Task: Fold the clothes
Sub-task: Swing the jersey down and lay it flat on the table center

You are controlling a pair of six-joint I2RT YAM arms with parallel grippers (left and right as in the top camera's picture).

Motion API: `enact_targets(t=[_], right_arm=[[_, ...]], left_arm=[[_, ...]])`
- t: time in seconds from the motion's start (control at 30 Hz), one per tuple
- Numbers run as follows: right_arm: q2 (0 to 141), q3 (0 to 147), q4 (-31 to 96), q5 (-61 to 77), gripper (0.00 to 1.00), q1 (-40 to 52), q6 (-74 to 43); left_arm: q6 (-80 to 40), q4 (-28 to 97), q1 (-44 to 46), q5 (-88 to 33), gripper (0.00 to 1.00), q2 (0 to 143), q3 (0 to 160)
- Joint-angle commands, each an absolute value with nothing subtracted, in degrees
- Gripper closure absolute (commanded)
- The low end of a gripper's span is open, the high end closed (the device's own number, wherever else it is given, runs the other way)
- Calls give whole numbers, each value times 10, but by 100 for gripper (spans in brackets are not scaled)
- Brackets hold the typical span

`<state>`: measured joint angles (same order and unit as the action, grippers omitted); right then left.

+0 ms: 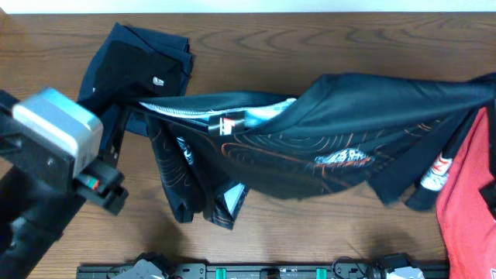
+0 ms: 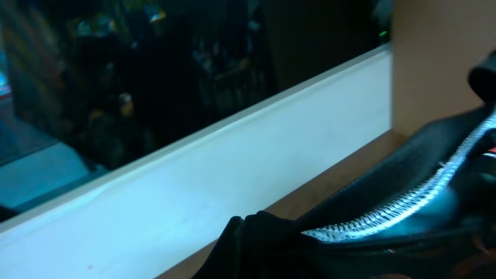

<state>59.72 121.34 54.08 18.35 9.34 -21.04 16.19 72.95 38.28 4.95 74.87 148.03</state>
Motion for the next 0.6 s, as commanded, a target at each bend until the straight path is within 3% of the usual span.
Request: enact_targets(t=[0.0, 0.17, 0.37, 0.5, 0.57], right_arm=[[661, 1207, 556, 173, 99, 98, -223], [761, 1207, 564, 137, 99, 98, -204], [903, 1207, 519, 58, 99, 98, -164], [1009, 1207, 436, -15, 98, 93, -143], [1055, 1207, 381, -24, 78, 85, -125]], left_arm=[[168, 733, 382, 112, 94, 818, 1476], [153, 726, 341, 132, 94, 933, 1476], [138, 681, 239, 5, 94, 1114, 1476], [139, 606, 196, -4, 94, 1216, 1476], [125, 578, 180, -4, 84, 1244, 1476]])
